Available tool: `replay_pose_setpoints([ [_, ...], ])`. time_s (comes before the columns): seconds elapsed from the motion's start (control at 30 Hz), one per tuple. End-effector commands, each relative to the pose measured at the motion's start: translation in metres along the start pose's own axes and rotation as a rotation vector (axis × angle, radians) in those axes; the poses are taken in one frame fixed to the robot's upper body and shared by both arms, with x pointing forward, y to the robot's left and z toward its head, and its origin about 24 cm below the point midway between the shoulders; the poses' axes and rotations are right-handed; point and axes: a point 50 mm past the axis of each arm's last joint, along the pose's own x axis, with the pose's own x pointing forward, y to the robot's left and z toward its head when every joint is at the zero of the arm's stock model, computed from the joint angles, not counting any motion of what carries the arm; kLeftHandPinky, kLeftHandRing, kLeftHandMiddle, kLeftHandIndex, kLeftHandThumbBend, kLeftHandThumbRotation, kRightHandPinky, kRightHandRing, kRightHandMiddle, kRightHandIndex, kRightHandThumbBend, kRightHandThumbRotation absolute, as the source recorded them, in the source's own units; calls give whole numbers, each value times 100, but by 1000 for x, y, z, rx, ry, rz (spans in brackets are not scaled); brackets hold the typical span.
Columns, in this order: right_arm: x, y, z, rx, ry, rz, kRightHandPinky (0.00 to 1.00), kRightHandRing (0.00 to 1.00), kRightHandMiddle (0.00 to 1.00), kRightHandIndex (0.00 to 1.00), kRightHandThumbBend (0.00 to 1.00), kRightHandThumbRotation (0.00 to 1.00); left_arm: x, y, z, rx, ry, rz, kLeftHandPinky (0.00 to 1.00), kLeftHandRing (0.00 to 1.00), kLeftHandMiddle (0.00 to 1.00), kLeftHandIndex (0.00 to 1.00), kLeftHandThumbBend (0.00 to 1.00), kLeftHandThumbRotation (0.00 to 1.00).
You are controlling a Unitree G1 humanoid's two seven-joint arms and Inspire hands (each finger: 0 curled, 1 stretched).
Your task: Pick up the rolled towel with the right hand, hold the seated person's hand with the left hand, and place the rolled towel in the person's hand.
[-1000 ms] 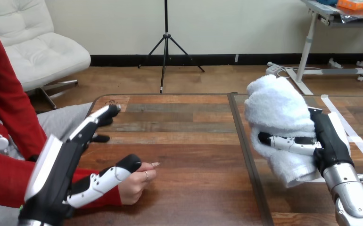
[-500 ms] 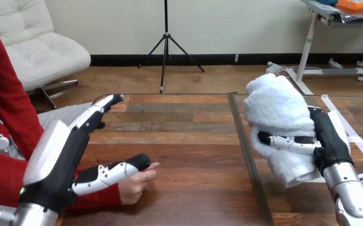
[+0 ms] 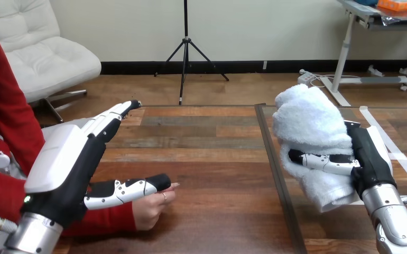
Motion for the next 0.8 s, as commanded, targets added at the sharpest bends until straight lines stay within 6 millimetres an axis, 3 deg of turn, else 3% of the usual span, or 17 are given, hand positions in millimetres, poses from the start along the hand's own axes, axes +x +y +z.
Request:
replay_pose_setpoints([
  [0.0, 14, -6, 33, 14, -139, -26, 26, 31, 38, 42, 86, 0, 16, 8, -2, 65, -24, -11, 75, 86, 89, 90, 96, 70],
  [0.47, 13, -6, 35, 26, -157, -20, 25, 31, 37, 42, 86, 0, 26, 3, -19, 173, 37, -148, 81, 87, 90, 91, 99, 75],
  [0.77, 13, -6, 36, 15, -163, -24, 25, 30, 37, 42, 85, 0, 35, 1, -25, 175, 81, -289, 86, 90, 92, 90, 99, 63],
])
